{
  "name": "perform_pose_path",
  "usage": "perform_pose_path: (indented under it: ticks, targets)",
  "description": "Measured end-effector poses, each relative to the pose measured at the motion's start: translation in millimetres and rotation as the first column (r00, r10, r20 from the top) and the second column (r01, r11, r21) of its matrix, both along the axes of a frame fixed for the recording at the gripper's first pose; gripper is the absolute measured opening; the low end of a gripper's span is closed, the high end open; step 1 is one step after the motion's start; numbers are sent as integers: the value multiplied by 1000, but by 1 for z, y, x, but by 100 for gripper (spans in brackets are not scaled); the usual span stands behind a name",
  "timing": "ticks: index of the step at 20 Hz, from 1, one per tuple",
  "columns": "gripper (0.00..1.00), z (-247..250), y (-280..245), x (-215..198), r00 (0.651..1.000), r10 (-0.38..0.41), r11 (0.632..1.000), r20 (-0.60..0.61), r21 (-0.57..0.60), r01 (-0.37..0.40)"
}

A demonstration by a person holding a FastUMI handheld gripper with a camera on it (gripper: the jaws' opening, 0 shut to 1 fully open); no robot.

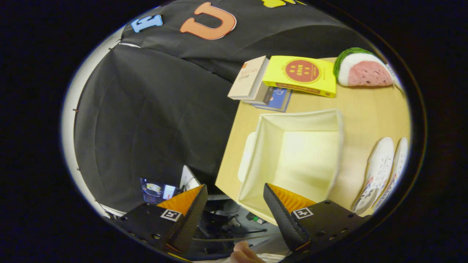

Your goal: Open the storage box then place both shoes into the box .Put the left shoe in first, then the right shoe, with the right side of both shoes facing outward in a uniform manner.

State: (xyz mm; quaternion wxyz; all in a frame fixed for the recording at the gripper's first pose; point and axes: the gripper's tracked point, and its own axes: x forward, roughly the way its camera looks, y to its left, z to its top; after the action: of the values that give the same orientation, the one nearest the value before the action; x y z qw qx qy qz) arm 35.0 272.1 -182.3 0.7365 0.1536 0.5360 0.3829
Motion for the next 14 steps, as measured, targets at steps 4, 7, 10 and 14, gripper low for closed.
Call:
perform_pose_path:
  ticks: [4, 7, 10, 14]
  targets:
    - [94, -35, -78, 13, 996, -41, 988, 83, -144, 53]
    - [94, -66, -133, 15, 995, -60, 967, 82, -244, 79]
    - [94, -91, -177, 22, 991, -100, 942, 92, -311, 123]
    - [93, -135, -226, 40, 983, -150, 884, 107, -431, 182]
